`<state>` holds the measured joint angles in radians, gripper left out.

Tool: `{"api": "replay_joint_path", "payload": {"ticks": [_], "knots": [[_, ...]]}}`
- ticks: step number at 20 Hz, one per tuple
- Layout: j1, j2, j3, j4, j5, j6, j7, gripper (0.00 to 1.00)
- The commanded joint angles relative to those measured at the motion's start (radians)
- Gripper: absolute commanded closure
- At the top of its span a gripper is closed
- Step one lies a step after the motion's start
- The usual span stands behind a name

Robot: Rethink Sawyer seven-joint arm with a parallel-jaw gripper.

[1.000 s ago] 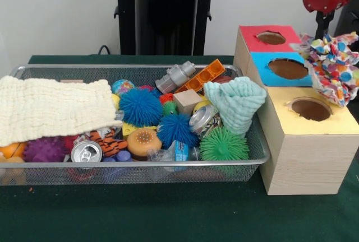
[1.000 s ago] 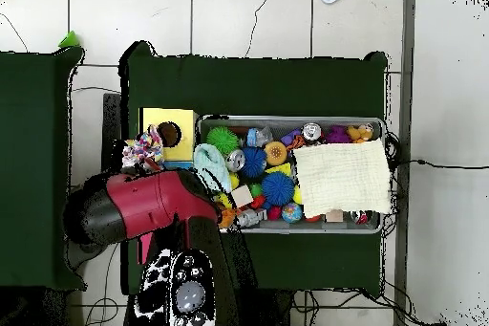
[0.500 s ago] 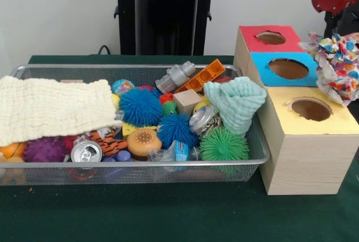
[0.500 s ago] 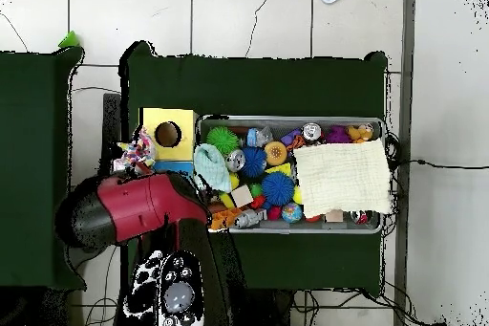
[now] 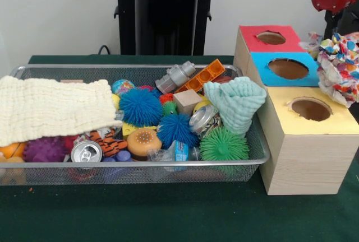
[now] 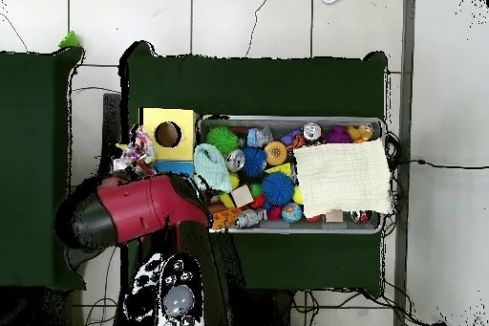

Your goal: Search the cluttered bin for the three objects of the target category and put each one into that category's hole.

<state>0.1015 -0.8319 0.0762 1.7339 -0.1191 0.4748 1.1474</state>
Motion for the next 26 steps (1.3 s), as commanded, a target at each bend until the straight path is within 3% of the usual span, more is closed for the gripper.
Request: {"api": "replay_joint_path", "payload": {"ticks": [1, 6, 11, 26], "knots": [[-0.01, -0.029, -0.078, 0.002, -0.093, -0.099, 0.177, 1.0], [0.016, -0.041, -0.118, -0.042, -0.147, -0.106, 0.146, 1.0], [0.044, -0.041, -0.163, -0.081, -0.158, -0.115, 0.176, 1.0], [0.033, -0.051, -0.158, -0.096, -0.175, -0.075, 0.12, 1.0]]}}
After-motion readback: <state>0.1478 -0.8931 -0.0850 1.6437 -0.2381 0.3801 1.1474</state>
